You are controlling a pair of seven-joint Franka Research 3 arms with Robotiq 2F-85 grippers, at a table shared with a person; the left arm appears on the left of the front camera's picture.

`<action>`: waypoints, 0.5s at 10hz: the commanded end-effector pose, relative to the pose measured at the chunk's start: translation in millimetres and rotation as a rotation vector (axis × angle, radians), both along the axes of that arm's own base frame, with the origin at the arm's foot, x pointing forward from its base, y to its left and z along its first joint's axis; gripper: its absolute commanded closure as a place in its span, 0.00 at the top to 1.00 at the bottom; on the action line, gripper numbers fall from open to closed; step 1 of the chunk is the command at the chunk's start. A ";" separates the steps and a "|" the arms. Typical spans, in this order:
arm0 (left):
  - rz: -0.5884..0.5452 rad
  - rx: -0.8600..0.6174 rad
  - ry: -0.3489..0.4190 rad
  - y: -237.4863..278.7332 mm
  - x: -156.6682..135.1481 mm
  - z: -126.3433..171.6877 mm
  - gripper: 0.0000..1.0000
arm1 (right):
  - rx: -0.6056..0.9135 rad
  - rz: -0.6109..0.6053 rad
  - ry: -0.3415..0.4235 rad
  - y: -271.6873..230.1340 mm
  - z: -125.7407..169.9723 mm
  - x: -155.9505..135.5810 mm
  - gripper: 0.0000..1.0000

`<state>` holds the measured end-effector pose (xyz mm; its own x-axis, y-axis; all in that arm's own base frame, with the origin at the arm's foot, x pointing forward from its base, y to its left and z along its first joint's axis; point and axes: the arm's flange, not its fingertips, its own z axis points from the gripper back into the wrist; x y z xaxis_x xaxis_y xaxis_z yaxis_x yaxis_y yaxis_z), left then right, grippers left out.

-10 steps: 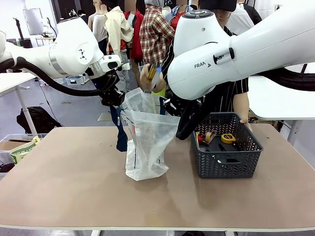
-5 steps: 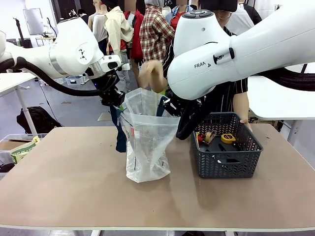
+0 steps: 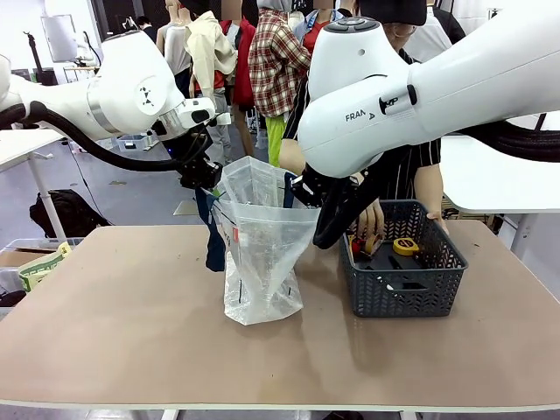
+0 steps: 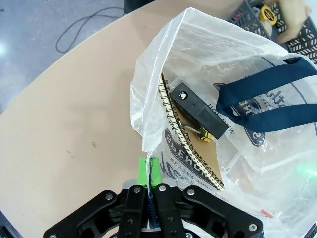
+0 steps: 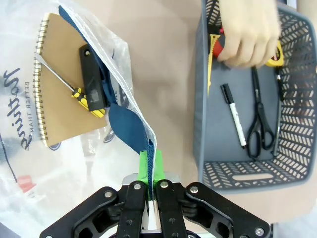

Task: Transfer purchased items from the store into the shopping bag.
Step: Move the Reusable shopping bag to the right side of the table.

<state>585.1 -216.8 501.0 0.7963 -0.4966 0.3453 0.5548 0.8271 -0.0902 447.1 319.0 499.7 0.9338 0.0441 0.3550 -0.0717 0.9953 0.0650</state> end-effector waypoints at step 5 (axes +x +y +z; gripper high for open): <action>0.007 0.019 -0.006 1.8 1.1 4.0 0.00 | -0.006 -0.002 0.004 -1.6 -0.4 -1.9 0.00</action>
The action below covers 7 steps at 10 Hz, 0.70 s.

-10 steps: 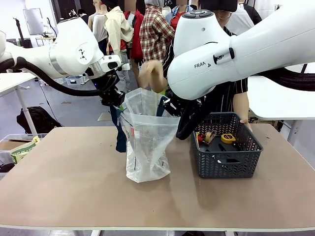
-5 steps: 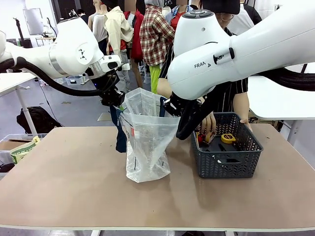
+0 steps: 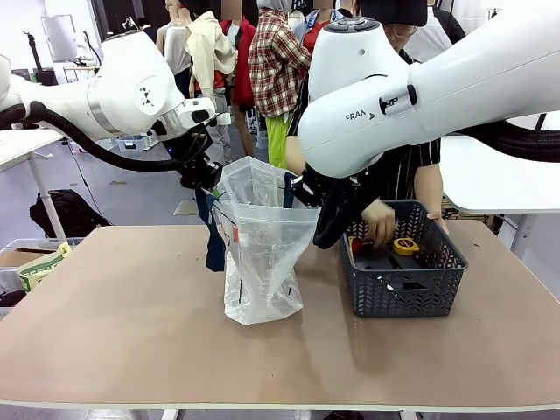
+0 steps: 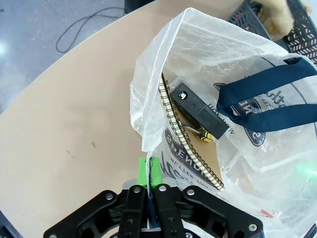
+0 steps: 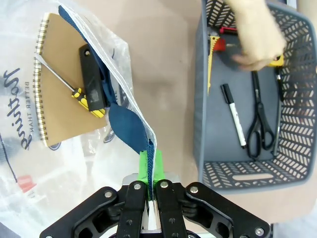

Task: Transfer purchased items from the store into the shopping bag.
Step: Move the Reusable shopping bag to the right side of the table.

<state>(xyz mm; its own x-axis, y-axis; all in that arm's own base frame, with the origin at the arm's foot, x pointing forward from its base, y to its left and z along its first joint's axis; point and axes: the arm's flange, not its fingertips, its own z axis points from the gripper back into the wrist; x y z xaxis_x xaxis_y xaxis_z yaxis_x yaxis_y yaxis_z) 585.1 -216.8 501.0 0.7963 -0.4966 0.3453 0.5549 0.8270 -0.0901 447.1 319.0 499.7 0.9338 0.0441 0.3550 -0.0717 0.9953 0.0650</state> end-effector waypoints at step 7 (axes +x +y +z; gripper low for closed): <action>0.007 0.019 -0.006 1.8 1.1 4.0 0.00 | -0.006 -0.002 0.004 -1.6 -0.4 -1.9 0.00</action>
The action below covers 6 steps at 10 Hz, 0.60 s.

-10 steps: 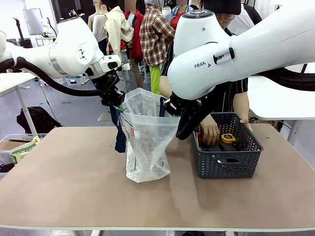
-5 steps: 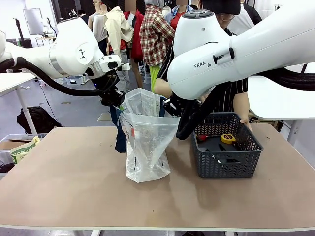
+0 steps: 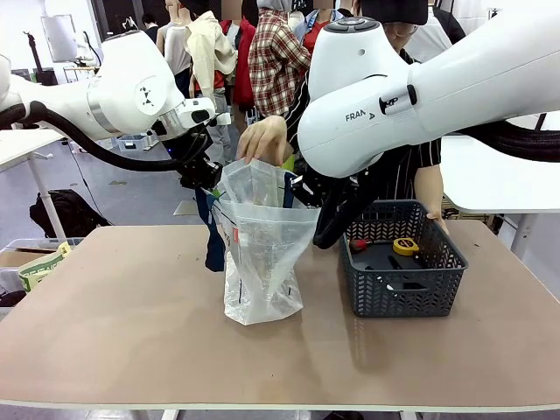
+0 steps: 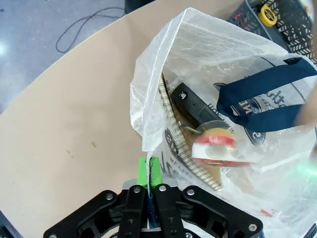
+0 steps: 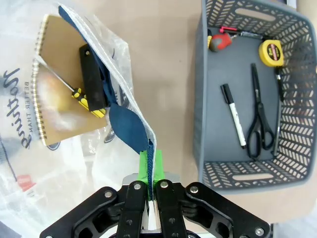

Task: Transfer purchased items from the store into the shopping bag.
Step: Move the Reusable shopping bag to the right side of the table.

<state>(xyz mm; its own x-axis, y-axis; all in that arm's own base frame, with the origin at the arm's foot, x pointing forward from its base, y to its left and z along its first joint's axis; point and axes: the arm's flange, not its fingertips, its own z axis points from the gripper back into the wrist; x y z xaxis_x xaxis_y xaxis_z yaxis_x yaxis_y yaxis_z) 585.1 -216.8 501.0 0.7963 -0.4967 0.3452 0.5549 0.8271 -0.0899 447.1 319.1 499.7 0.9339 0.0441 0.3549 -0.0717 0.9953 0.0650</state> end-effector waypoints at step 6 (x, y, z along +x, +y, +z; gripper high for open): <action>0.007 0.019 -0.006 1.8 1.1 4.0 0.00 | -0.006 -0.003 0.004 -1.6 -0.3 -1.9 0.00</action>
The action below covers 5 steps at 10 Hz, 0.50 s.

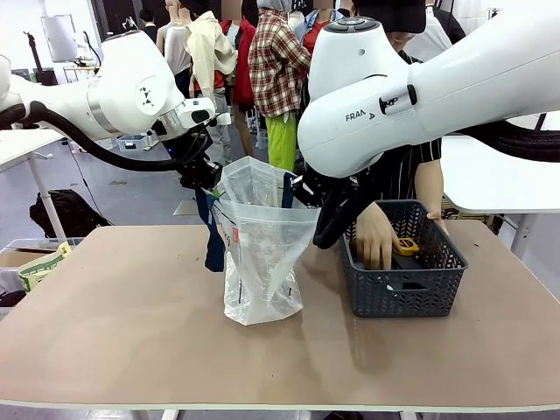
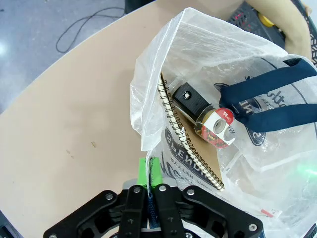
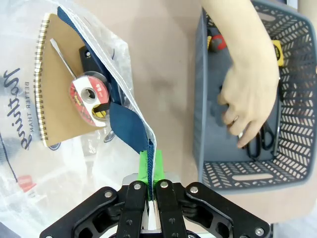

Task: Transfer purchased items from the store into the shopping bag.
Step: Move the Reusable shopping bag to the right side of the table.

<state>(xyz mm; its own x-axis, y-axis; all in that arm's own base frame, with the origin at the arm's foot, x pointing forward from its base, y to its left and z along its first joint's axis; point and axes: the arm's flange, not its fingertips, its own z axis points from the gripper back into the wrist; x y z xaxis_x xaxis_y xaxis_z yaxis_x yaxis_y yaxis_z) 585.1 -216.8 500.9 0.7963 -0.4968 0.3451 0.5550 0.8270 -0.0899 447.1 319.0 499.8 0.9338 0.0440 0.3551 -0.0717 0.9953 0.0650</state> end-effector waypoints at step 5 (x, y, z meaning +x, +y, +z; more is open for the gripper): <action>0.007 0.019 -0.006 1.8 1.1 4.1 0.00 | -0.006 -0.002 0.004 -1.6 -0.5 -1.9 0.00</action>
